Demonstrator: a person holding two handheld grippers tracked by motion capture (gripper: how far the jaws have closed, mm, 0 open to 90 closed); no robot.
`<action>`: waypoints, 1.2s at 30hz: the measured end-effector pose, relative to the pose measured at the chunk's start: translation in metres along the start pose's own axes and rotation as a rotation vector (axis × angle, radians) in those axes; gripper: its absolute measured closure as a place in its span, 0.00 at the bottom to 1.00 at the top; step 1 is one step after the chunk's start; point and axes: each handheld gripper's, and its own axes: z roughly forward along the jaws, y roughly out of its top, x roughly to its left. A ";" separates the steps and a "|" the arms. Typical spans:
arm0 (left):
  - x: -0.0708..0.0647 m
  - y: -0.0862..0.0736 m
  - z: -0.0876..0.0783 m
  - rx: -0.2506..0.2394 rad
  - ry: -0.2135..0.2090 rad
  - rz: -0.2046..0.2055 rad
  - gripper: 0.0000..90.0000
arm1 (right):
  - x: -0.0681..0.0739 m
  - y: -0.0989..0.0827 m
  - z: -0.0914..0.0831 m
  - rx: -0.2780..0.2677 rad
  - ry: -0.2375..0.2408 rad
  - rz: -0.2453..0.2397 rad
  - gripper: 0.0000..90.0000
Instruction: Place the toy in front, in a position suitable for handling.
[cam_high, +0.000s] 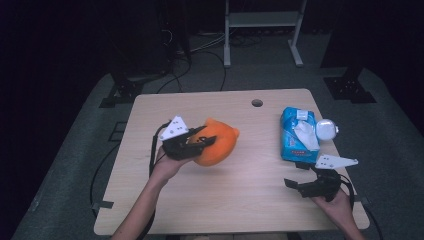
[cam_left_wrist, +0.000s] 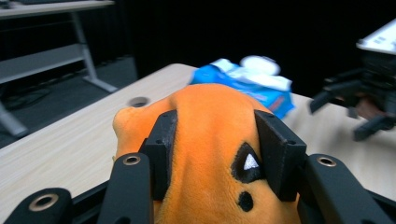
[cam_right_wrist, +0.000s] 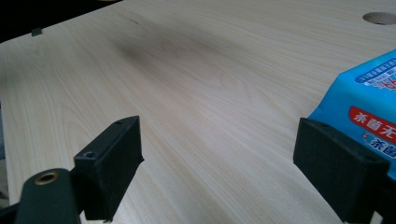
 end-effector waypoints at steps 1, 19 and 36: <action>-0.004 0.001 0.004 0.002 -0.015 0.010 0.59 | -0.001 0.000 -0.001 -0.005 -0.002 0.003 0.16; -0.025 -0.009 0.032 0.049 -0.181 0.072 0.59 | -0.006 -0.001 -0.005 -0.017 -0.012 0.019 0.16; -0.028 -0.072 0.053 0.147 -0.370 0.116 0.56 | -0.005 -0.002 -0.002 -0.005 -0.001 0.017 0.16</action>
